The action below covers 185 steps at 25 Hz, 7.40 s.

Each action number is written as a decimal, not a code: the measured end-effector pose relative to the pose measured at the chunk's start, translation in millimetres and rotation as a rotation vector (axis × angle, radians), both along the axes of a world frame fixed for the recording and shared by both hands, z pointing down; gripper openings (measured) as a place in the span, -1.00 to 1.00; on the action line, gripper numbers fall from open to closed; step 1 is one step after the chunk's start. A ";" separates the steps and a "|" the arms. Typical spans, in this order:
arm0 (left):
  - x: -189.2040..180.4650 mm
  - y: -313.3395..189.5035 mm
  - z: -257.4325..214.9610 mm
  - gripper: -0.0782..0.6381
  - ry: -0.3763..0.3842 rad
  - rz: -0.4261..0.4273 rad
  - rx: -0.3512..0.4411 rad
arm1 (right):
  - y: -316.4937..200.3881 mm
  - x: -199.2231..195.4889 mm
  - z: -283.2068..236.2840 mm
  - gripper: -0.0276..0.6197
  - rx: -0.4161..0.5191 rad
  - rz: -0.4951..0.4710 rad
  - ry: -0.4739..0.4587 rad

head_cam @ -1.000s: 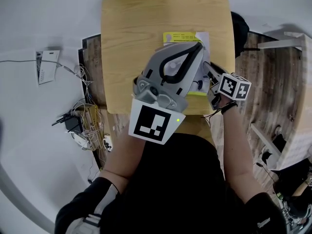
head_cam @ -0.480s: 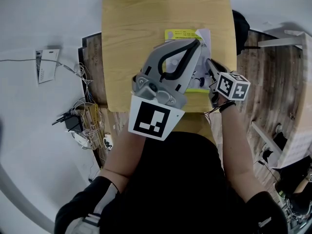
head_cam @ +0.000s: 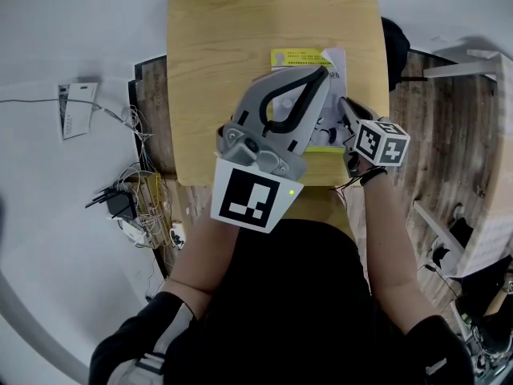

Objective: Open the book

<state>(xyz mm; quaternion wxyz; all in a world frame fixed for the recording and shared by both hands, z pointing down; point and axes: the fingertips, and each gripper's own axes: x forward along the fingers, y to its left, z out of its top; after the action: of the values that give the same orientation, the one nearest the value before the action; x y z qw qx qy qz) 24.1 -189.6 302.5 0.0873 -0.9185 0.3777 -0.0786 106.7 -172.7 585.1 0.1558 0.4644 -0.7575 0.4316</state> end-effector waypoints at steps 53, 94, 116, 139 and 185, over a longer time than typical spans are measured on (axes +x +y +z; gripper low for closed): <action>-21.3 -10.7 -2.7 -0.75 -0.014 -0.158 -0.069 | 0.1 2.5 5.0 -0.79 0.031 -0.052 0.070; -128.7 -11.6 -31.7 -0.75 0.018 0.012 0.025 | 15.8 -141.0 -98.4 -0.79 0.061 -0.058 0.043; -192.4 -7.7 -7.3 -0.75 -0.022 -0.065 -0.013 | 9.7 -277.8 -55.2 -0.79 -0.007 -0.230 -0.079; -214.8 -8.3 5.5 -0.75 -0.041 -0.128 -0.051 | 12.2 -326.3 -0.2 -0.48 -0.129 -0.312 0.083; -217.6 6.5 -5.9 -0.75 0.008 -0.137 -0.036 | 23.6 -308.9 -43.6 -0.23 0.032 -0.343 0.072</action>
<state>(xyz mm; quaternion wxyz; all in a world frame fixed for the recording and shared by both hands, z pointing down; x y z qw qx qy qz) -193.5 -183.1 296.6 0.0636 -0.8922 0.4384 -0.0876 -202.2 -149.2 541.5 0.2468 0.3459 -0.8264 0.3695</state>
